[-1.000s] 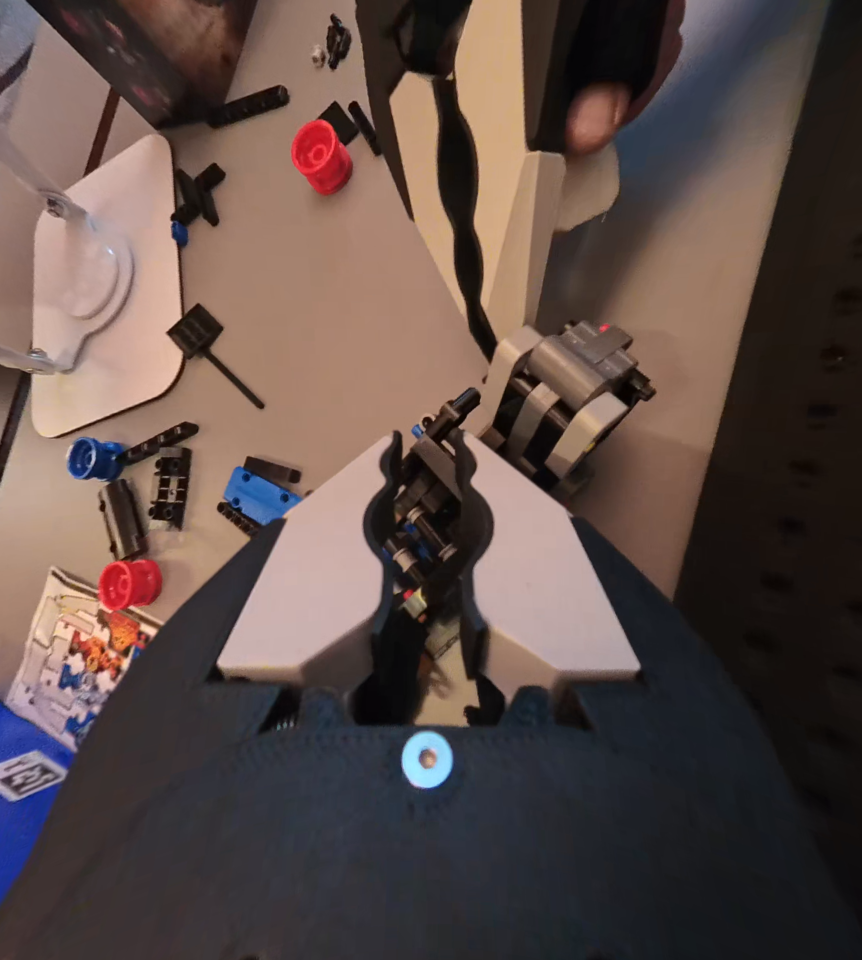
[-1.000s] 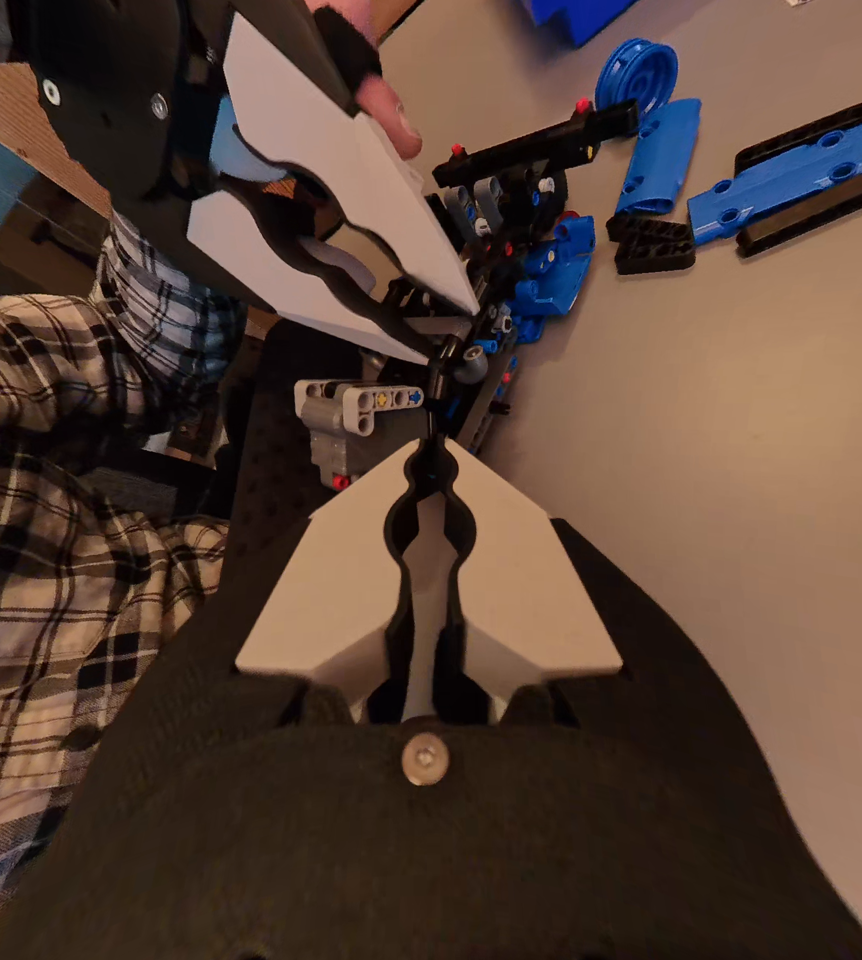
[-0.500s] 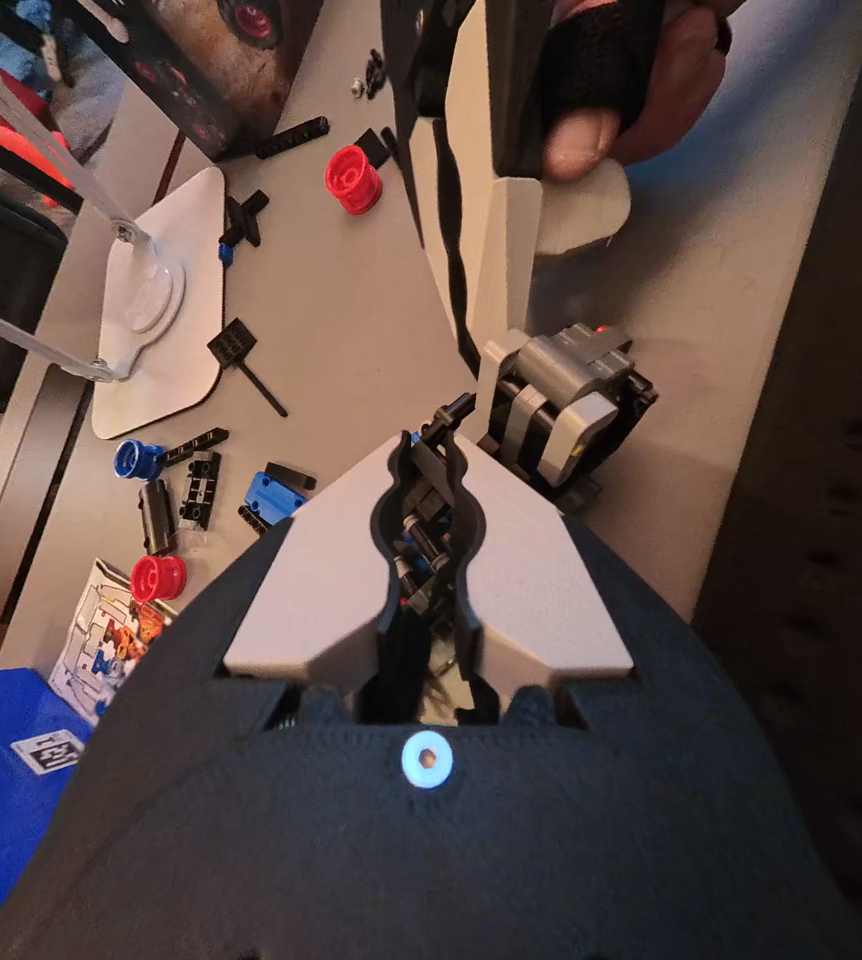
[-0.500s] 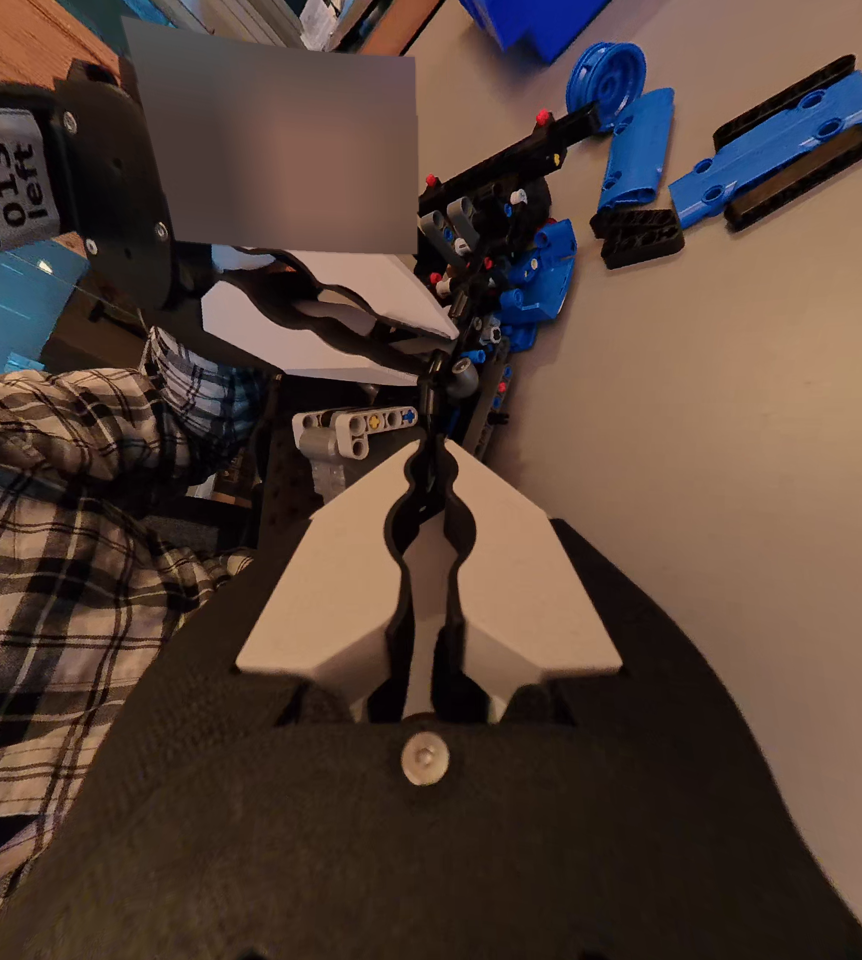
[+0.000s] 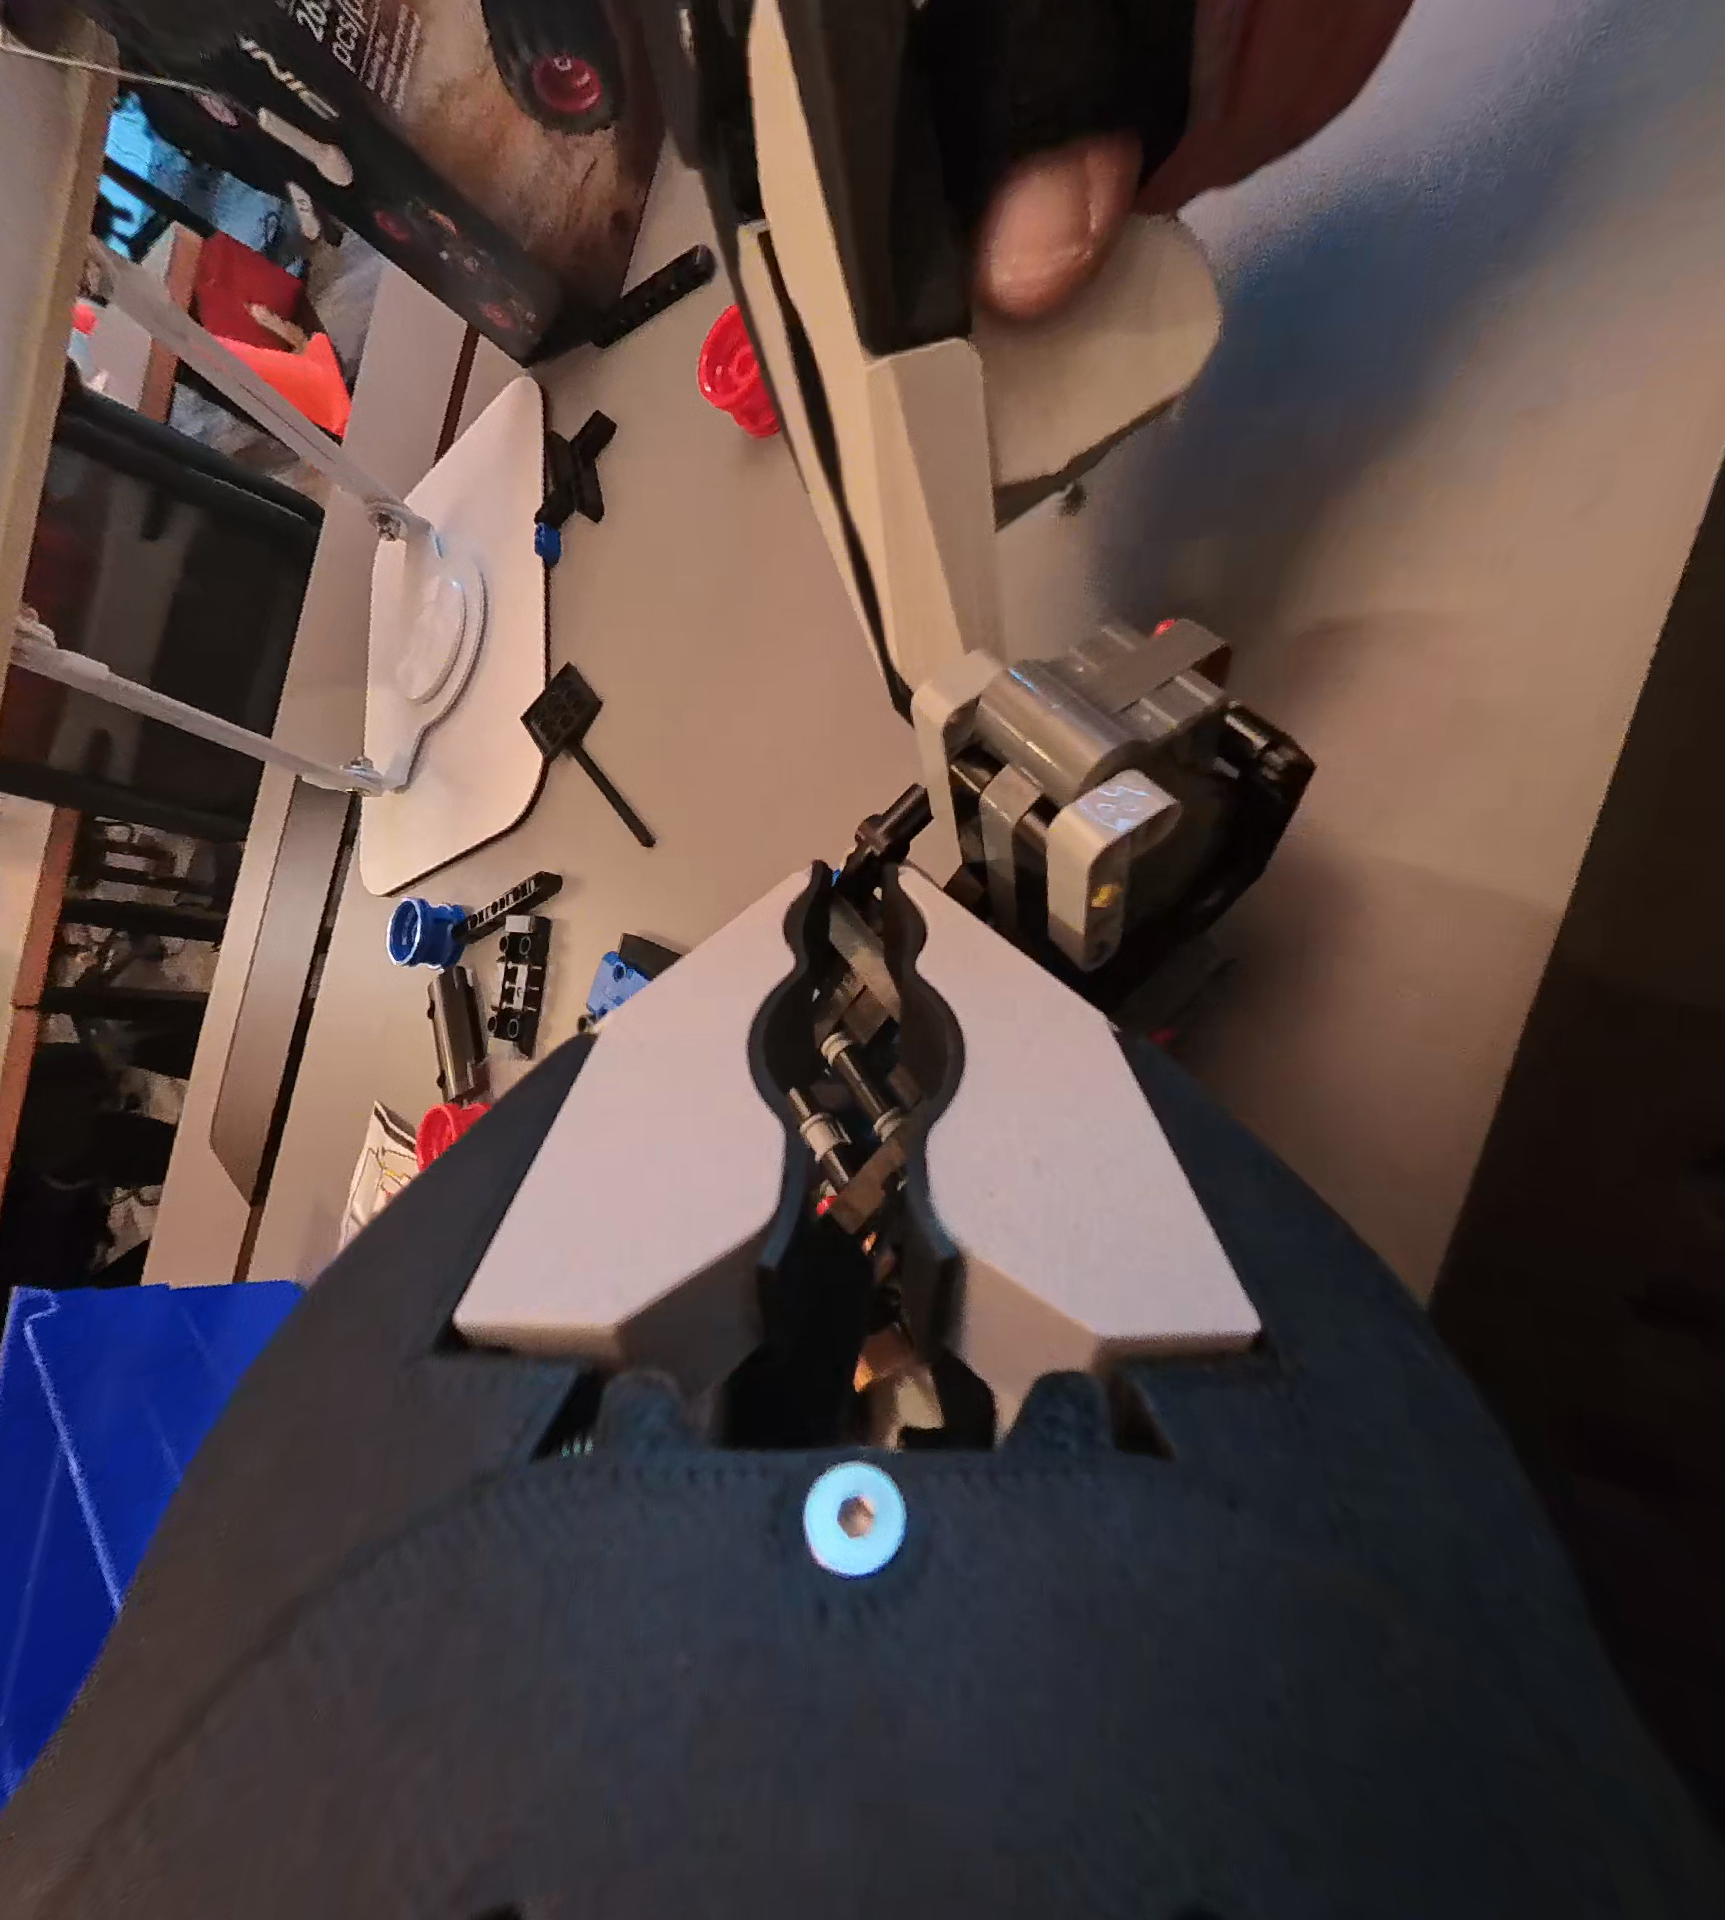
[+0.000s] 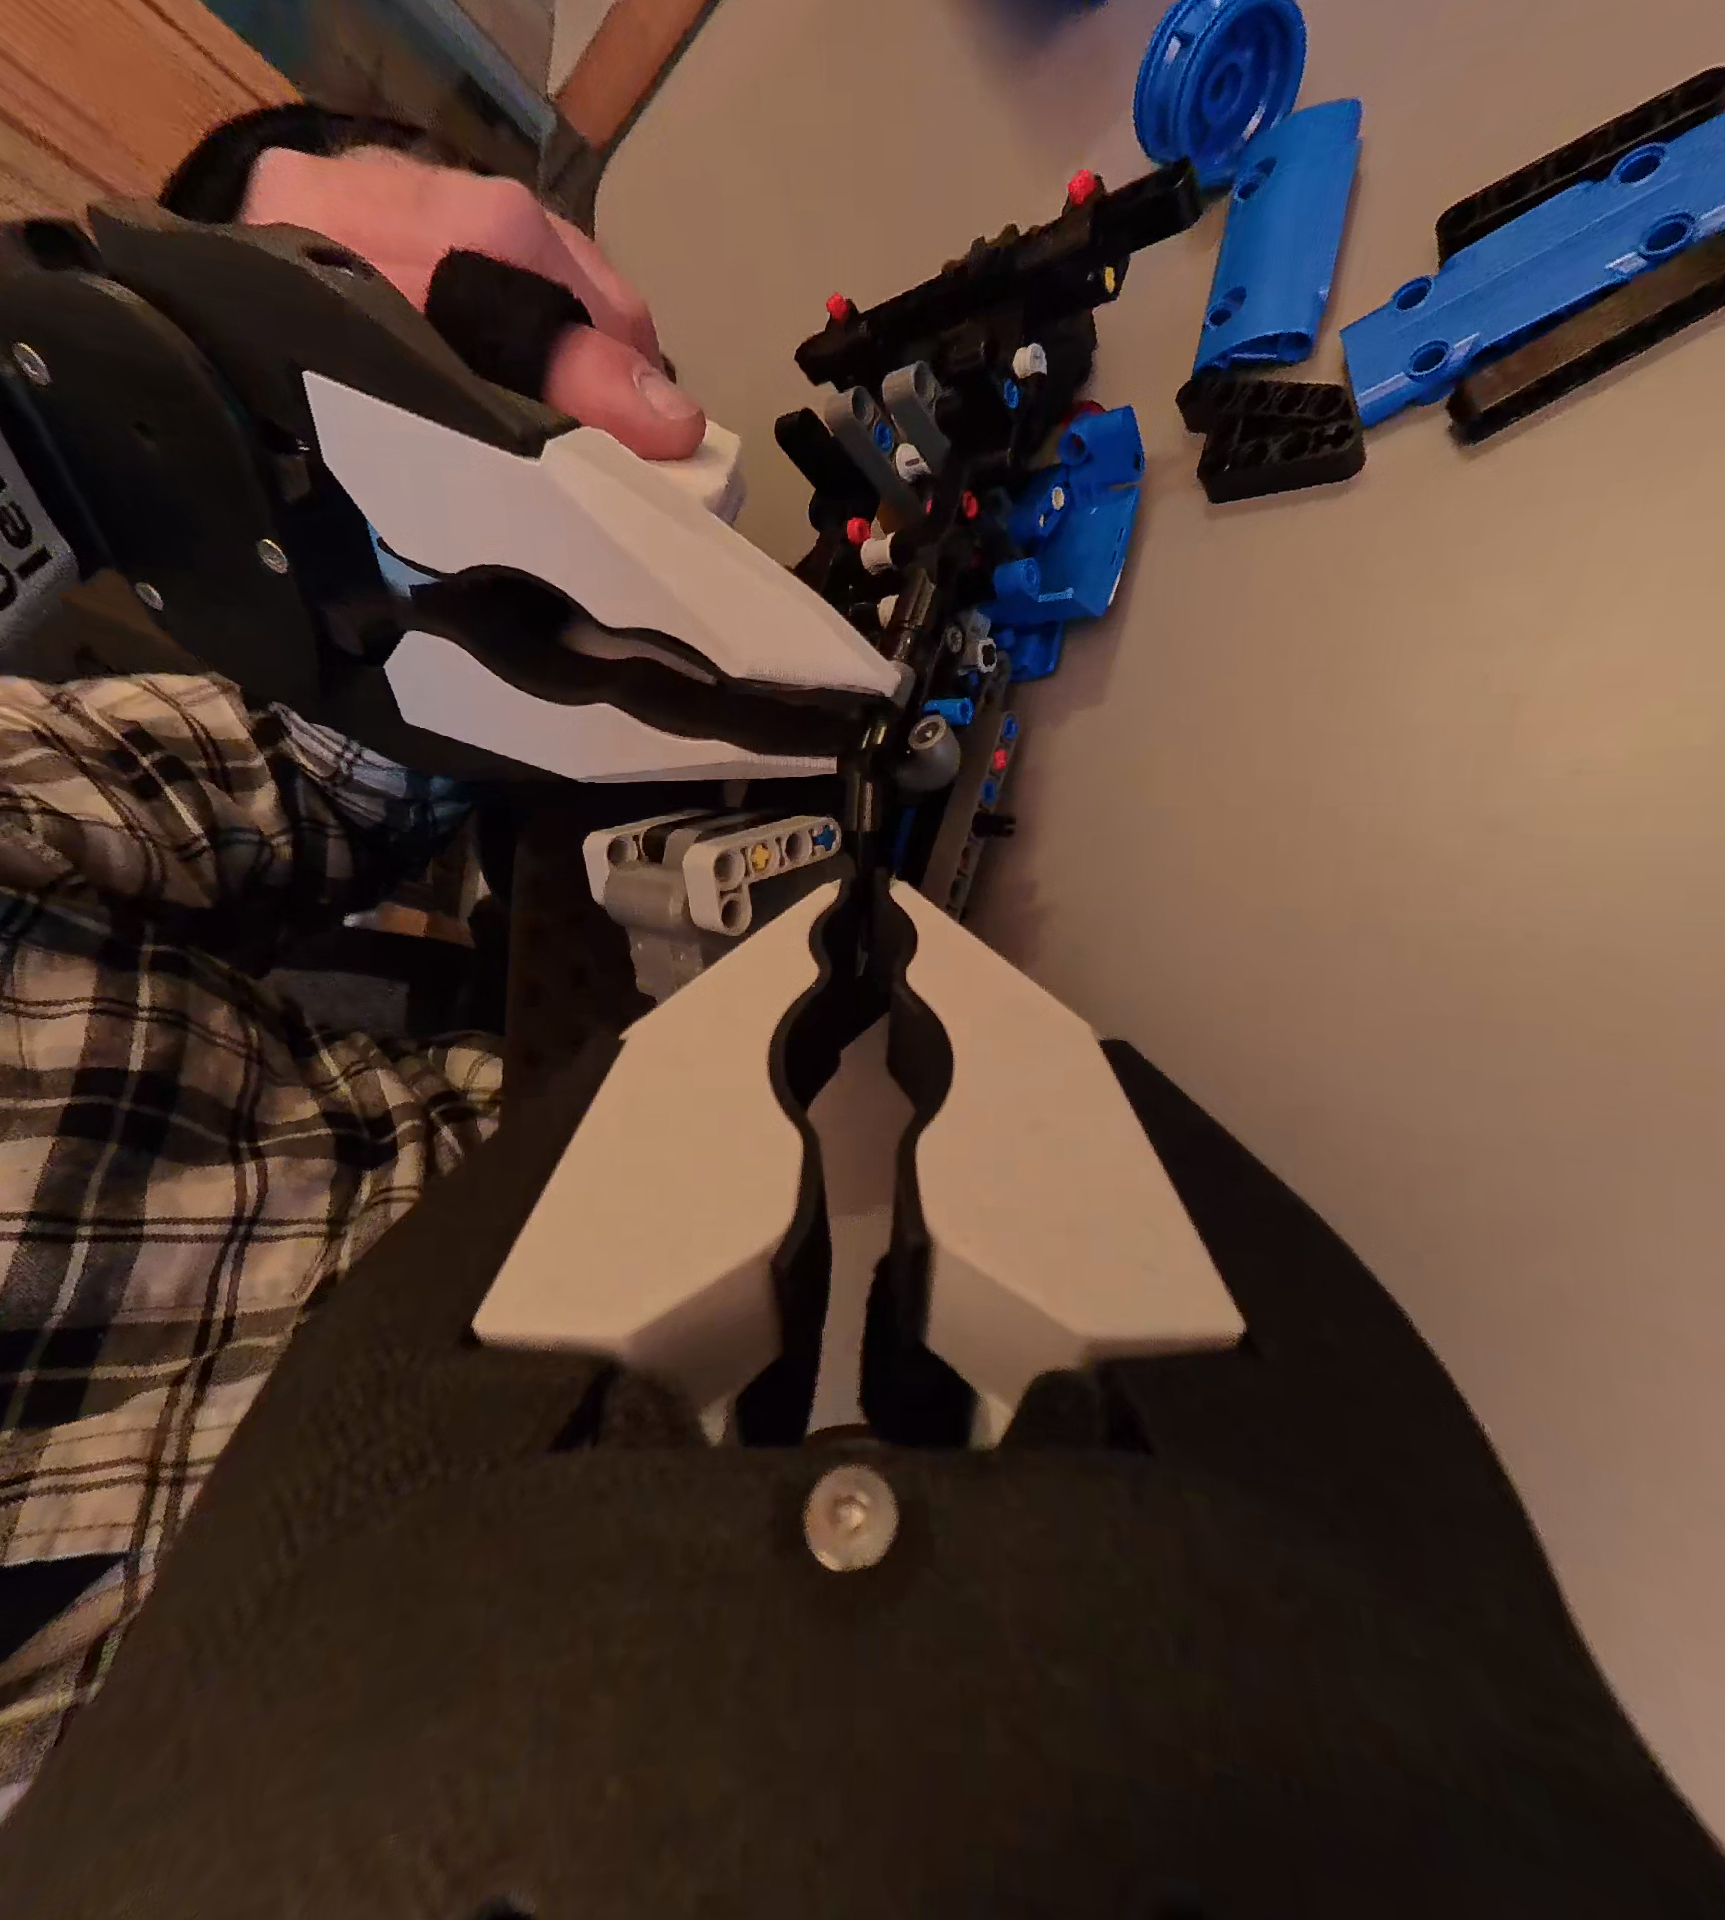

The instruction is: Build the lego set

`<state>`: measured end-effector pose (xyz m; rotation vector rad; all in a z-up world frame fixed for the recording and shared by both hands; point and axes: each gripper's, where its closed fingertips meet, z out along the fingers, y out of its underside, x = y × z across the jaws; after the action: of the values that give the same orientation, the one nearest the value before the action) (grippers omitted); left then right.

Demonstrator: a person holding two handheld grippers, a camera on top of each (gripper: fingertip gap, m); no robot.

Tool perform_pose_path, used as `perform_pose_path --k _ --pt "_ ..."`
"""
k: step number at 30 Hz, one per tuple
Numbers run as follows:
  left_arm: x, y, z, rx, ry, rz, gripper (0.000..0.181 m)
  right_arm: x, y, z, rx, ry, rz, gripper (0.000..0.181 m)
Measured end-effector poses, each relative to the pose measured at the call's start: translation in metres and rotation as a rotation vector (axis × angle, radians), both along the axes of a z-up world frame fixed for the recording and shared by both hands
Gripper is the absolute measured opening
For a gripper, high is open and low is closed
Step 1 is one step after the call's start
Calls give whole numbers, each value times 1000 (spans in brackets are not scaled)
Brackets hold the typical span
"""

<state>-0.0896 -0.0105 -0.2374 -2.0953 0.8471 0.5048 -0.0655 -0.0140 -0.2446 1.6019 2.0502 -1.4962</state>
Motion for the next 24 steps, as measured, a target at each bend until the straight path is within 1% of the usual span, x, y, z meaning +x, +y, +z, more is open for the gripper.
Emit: perform_pose_path --k 5,12,19,24 --pt "1 1 0 11 53 -1 7 1 2 0 73 -56 68 0" --pt "1 2 1 21 110 -6 6 2 3 0 121 -114 106 0" --pt "2 2 1 30 152 -6 5 1 2 1 89 -154 101 0" --pt "2 3 1 30 173 -20 5 1 3 2 108 -175 131 0"
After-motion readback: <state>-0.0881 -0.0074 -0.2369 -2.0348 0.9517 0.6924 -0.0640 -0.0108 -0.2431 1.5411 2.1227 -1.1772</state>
